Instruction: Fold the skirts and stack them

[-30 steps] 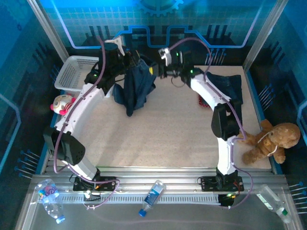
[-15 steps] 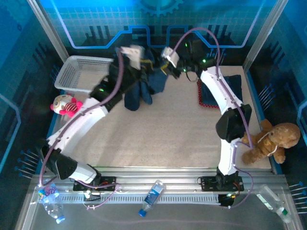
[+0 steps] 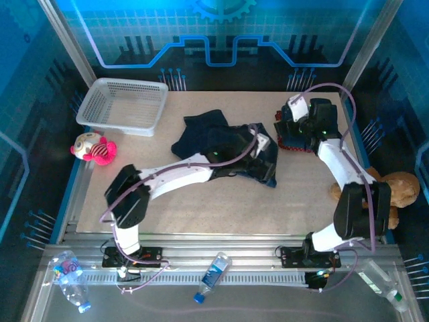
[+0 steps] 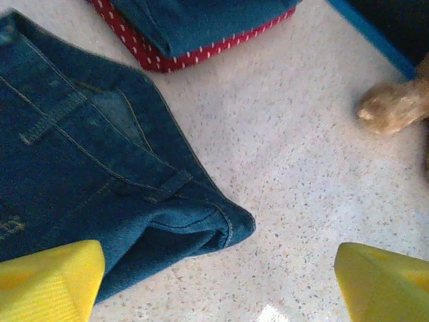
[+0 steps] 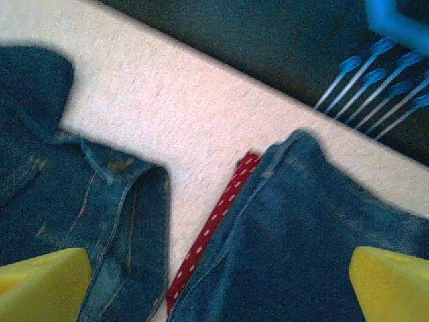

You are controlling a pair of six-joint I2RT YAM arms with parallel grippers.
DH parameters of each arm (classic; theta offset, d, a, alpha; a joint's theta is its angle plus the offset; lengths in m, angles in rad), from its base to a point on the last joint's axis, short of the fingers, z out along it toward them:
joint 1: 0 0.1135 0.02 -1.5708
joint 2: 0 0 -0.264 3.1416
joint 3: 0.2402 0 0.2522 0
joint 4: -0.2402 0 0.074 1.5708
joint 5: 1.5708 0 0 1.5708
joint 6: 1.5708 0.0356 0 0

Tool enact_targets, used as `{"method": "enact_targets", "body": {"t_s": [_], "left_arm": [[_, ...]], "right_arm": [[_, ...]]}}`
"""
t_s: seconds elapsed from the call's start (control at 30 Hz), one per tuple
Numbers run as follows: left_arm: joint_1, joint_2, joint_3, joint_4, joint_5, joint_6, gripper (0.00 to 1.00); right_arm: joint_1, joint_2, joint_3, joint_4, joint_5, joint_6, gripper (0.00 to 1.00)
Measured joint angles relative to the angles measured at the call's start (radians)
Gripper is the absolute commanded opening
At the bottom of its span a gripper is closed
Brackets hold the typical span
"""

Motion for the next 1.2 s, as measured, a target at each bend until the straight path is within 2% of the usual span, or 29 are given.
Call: {"method": "enact_targets", "body": {"t_s": [0.13, 0.33, 0.47, 0.53, 0.63, 0.77, 0.9, 0.93, 1.07, 1.2], "left_arm": [[0.092, -0.177, -0.112, 0.07, 0.031, -0.036, 0.99], [0.285, -0.293, -0.21, 0.096, -0.014, -0.192, 0.99], [0.415, -0.306, -0.33, 0.096, 0.002, -0.291, 0.99], [0.467, -0.296, -0.358, 0.066, 0.024, -0.281, 0.99], [0.474, -0.256, -0.348, 0.029, 0.052, -0.19, 0.99], [0.443, -0.201, -0.345, 0.001, 0.058, -0.07, 0.99], [0.433, -0.144, -0.343, -0.032, 0.045, -0.045, 0.99], [0.433, -0.133, -0.343, -0.036, 0.034, -0.05, 0.99], [0.436, -0.129, -0.343, -0.035, -0.005, -0.082, 0.99], [0.449, -0.129, -0.343, -0.03, -0.011, -0.126, 0.99]], "right_arm": [[-0.002, -0.1, -0.093, 0.116, 0.114, 0.18, 1.0], [0.017, -0.146, -0.137, 0.074, -0.028, 0.36, 0.98], [0.116, -0.143, -0.137, -0.023, -0.093, 0.269, 0.96], [0.151, -0.123, -0.13, -0.094, -0.133, 0.193, 0.94], [0.158, -0.058, -0.096, -0.217, -0.158, 0.1, 0.93], [0.23, 0.035, -0.064, -0.36, -0.129, -0.018, 0.71], [0.371, 0.135, -0.056, -0.43, 0.011, -0.127, 0.3], [0.397, 0.16, -0.056, -0.44, 0.053, -0.144, 0.22], [0.462, 0.213, -0.061, -0.489, 0.159, -0.234, 0.18], [0.585, 0.212, -0.075, -0.587, 0.153, -0.323, 0.22]]}}
